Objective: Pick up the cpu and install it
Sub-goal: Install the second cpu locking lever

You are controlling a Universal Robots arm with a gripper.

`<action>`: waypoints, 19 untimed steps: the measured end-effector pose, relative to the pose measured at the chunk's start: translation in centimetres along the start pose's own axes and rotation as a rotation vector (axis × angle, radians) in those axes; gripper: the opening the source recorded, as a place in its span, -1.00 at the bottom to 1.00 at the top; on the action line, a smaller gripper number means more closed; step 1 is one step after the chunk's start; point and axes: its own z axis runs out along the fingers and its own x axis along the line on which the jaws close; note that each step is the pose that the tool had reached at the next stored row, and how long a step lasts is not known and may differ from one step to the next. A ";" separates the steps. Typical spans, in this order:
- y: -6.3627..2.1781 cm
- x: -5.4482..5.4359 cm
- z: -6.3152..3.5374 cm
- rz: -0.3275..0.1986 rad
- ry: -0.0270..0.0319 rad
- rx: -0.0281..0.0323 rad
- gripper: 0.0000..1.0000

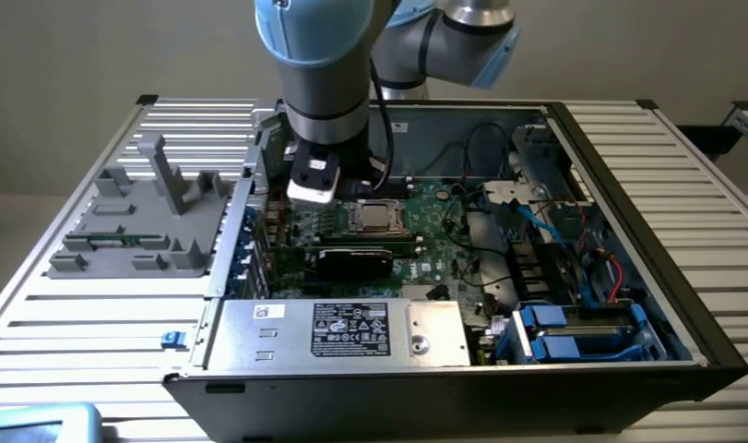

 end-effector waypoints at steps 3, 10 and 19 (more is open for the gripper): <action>-0.43 0.3 -0.79 0.000 0.0014 -0.0053 -0.77; -1.33 1.8 -1.82 -0.001 0.0098 -0.0413 -0.77; -2.26 2.4 -2.37 -0.002 0.0267 -0.1348 -0.77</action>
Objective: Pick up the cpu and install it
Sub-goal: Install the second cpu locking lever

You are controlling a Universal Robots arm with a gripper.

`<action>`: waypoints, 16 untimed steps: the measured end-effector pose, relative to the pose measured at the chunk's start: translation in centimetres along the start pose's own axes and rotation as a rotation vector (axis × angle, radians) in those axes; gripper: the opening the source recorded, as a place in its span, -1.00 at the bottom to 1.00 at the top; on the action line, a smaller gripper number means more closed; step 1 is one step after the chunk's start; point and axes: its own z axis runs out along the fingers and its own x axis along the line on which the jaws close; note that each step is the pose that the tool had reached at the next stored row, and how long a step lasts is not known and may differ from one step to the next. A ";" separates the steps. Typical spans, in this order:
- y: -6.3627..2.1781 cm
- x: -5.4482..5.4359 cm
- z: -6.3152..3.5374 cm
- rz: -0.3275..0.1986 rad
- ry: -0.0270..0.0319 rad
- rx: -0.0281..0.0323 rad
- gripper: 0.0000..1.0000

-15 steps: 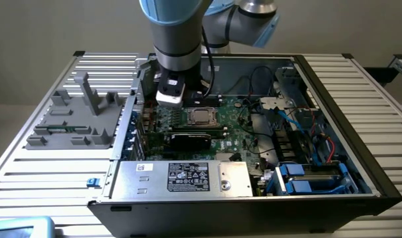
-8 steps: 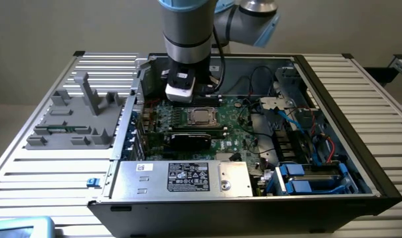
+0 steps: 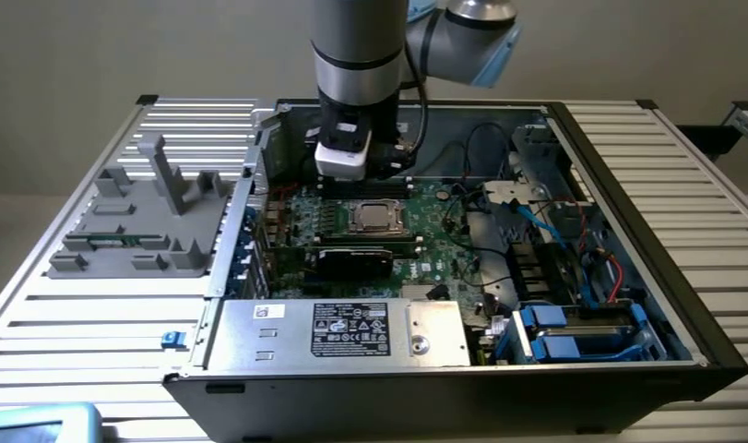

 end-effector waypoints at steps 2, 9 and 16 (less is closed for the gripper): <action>-0.27 -0.1 -0.06 -0.001 0.0061 -0.0262 -0.77; -1.46 -0.3 0.02 -0.003 0.0270 -0.1140 -0.77; -2.94 -0.6 0.13 -0.005 0.0430 -0.1807 -0.77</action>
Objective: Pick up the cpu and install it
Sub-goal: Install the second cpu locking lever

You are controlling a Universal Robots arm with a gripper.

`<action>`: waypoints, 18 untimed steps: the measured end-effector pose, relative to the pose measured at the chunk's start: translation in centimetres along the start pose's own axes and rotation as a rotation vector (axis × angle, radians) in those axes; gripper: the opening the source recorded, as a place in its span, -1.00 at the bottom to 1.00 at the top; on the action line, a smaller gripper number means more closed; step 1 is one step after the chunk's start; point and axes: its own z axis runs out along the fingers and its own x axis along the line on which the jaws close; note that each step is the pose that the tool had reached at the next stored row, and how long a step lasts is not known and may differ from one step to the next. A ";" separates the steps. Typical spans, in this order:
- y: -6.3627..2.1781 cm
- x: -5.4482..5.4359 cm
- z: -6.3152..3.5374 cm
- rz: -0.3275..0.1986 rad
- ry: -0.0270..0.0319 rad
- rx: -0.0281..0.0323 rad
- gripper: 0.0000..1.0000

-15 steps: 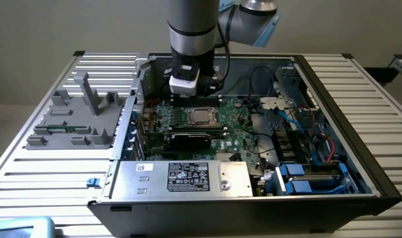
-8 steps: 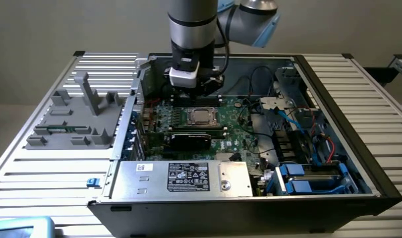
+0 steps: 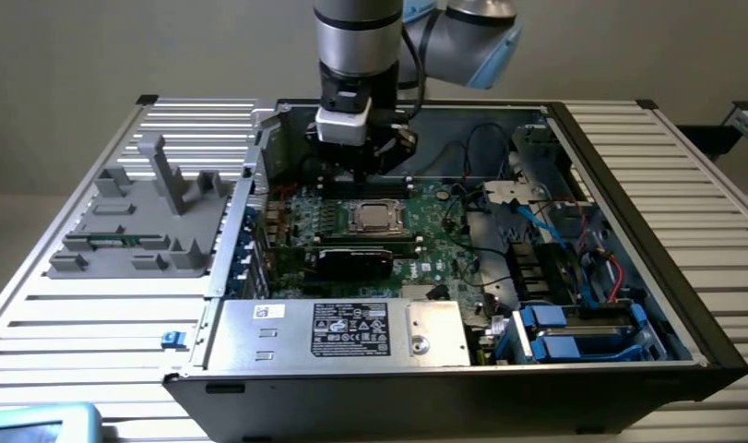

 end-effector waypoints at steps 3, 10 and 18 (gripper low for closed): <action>-0.64 -0.1 -0.02 -0.001 0.0065 -0.0267 -0.77; -2.21 0.1 -0.14 -0.002 0.0168 -0.0618 -0.77; -4.01 1.1 -0.24 -0.002 0.0198 -0.0678 -0.77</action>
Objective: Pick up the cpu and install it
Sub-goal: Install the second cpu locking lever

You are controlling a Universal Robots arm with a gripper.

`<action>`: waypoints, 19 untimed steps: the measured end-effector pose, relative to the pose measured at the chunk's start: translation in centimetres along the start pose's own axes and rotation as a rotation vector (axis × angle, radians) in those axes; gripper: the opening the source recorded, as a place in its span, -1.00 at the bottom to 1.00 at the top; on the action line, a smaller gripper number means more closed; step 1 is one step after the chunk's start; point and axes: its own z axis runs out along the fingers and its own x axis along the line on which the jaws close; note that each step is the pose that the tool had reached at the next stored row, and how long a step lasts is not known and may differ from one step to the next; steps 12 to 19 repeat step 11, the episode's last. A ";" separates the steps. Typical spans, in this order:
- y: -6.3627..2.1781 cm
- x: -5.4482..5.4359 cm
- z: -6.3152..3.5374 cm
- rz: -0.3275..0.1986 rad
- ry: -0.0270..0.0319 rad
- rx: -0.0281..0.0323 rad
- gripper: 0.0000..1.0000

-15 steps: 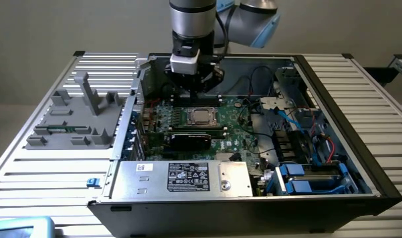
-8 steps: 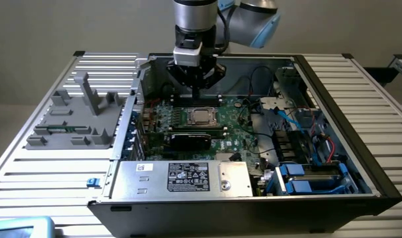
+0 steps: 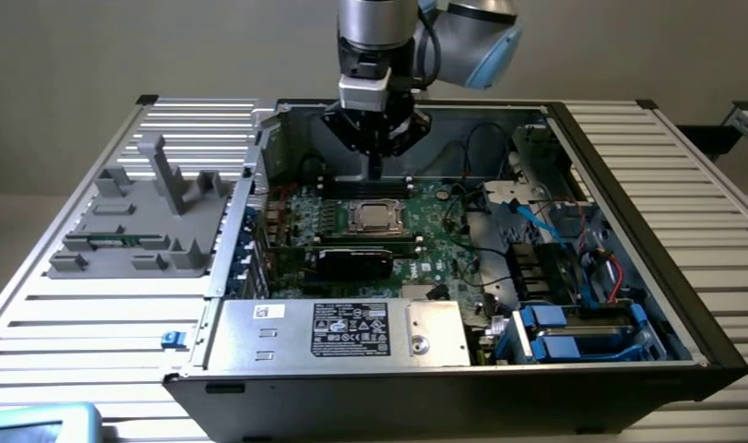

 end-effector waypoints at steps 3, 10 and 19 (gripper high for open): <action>-0.39 0.4 -0.04 0.000 0.0004 0.0001 -0.77; -0.44 0.4 -0.04 0.000 0.0004 0.0001 -0.77; -0.44 0.4 -0.04 0.000 0.0004 0.0001 -0.77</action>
